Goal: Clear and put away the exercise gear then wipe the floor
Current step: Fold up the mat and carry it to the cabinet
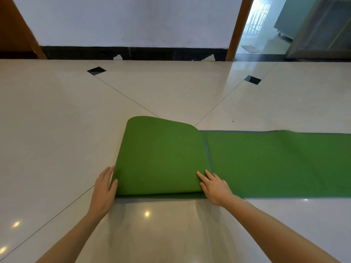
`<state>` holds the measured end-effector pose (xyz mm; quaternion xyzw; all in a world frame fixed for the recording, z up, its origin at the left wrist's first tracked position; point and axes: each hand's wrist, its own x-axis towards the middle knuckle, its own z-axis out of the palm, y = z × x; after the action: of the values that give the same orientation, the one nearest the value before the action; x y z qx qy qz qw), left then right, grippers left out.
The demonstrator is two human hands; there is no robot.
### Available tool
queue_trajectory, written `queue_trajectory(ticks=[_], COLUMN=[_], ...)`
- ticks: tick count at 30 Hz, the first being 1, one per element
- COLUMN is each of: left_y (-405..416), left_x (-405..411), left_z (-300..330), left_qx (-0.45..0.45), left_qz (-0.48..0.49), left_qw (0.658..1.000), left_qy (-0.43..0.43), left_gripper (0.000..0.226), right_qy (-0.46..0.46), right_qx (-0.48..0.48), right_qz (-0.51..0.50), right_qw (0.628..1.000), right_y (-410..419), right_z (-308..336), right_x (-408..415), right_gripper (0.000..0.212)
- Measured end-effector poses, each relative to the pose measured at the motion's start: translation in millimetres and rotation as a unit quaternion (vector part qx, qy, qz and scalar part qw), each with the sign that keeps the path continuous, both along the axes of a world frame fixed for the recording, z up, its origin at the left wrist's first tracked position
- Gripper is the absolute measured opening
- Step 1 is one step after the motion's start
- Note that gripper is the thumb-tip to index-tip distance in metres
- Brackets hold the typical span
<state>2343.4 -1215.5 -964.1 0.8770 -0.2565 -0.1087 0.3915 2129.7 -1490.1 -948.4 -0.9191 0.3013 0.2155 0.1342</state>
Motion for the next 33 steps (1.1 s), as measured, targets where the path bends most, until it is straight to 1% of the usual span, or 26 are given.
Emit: queue_trajectory(ticks=[1, 3, 4, 6, 8, 10, 13, 16, 18, 20, 22, 24, 26, 29, 31, 33], left_y=[-6, -21, -26, -32, -31, -30, -37, -51, -62, -76, -93, -111, -128, -160, -188, -219], left_x=[0, 6, 12, 24, 39, 52, 63, 62, 58, 48, 30, 8, -16, -57, -86, -116], left_z=[4, 11, 13, 21, 31, 44, 69, 99, 121, 150, 180, 209, 235, 265, 276, 282], left_qx=[-0.005, 0.006, 0.013, 0.009, -0.009, 0.004, 0.044, 0.071, 0.091, 0.105, 0.111, 0.103, 0.073, 0.017, -0.007, -0.022], left_qz=[0.056, 0.128, 0.146, 0.167, 0.166, 0.128, 0.087, 0.057, 0.049, 0.043, 0.031, 0.007, -0.023, -0.078, -0.118, -0.141], left_qw=[0.995, 0.959, 0.940, 0.909, 0.881, 0.873, 0.885, 0.900, 0.913, 0.929, 0.946, 0.958, 0.964, 0.966, 0.966, 0.968], left_qy=[0.078, 0.251, 0.307, 0.381, 0.444, 0.471, 0.455, 0.427, 0.393, 0.353, 0.303, 0.268, 0.253, 0.248, 0.232, 0.207], left_gripper=[0.049, 0.054, 0.056, 0.057, 0.060, 0.061, 0.062, 0.072, 0.076, 0.070, 0.058, 0.049, 0.046, 0.047, 0.045, 0.051], right_qy=[0.002, 0.002, -0.001, -0.014, -0.033, -0.048, -0.040, -0.033, -0.033, -0.050, -0.081, -0.123, -0.158, -0.175, -0.178, -0.192], right_qx=[-0.002, -0.013, -0.019, -0.026, -0.022, -0.015, -0.013, 0.015, 0.044, 0.087, 0.128, 0.180, 0.224, 0.269, 0.291, 0.319], right_qz=[0.003, 0.013, 0.019, 0.030, 0.036, 0.040, 0.056, 0.044, 0.025, -0.012, -0.046, -0.088, -0.129, -0.166, -0.176, -0.188], right_qw=[1.000, 1.000, 1.000, 0.999, 0.999, 0.998, 0.998, 0.998, 0.998, 0.995, 0.987, 0.972, 0.953, 0.932, 0.923, 0.909], right_y=[0, -1, -1, -1, -1, -2, -5, -4, -1, 1, 2, -3, -13, -32, -46, -60], right_z=[1, 5, 7, 13, 18, 20, 21, 20, 16, 12, 9, 8, 11, 20, 26, 33], right_x=[0, 0, 0, -1, -4, -9, -17, -22, -22, -23, -23, -26, -31, -44, -57, -74], right_gripper=[0.049, 0.050, 0.050, 0.051, 0.052, 0.056, 0.074, 0.095, 0.103, 0.106, 0.107, 0.107, 0.107, 0.107, 0.100, 0.083])
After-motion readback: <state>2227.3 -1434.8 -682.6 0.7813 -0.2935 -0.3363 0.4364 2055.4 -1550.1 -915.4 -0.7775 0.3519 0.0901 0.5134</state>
